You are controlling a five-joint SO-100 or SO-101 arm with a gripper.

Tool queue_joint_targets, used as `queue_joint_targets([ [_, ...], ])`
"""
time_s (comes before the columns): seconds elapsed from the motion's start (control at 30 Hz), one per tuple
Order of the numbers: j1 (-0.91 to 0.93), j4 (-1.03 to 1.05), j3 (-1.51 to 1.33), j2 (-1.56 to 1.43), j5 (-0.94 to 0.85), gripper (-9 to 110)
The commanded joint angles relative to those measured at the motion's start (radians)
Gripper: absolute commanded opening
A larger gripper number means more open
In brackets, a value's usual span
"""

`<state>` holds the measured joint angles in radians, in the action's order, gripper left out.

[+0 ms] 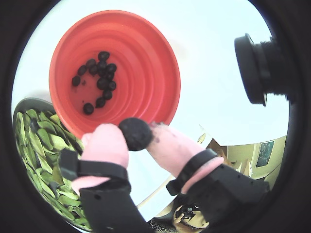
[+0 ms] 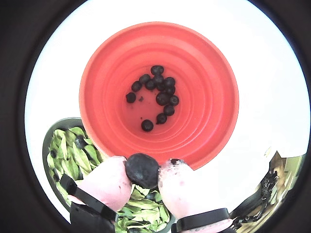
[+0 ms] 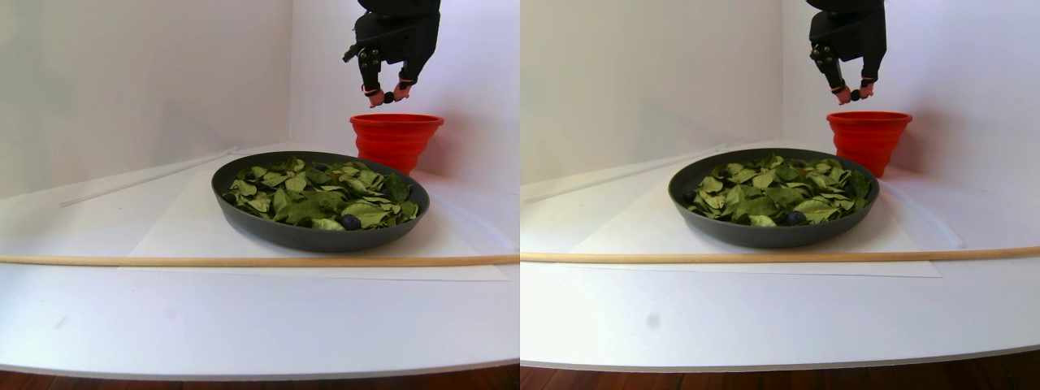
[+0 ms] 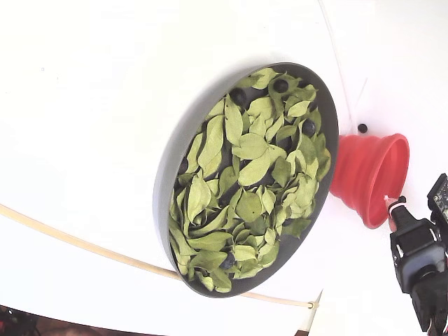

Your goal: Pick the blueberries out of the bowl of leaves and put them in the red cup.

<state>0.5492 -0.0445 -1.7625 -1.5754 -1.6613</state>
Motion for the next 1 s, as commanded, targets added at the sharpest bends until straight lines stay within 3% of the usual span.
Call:
queue_joint_targets([
  [0.0,0.041,-0.005,0.087,-0.031,0.006,9],
  [0.4,0.051,-0.037,0.135,0.025,0.015,10],
  [0.6,0.054,-0.038,0.14,0.026,0.026,19],
  [0.97,0.037,-0.003,0.095,-0.049,0.025,17],
])
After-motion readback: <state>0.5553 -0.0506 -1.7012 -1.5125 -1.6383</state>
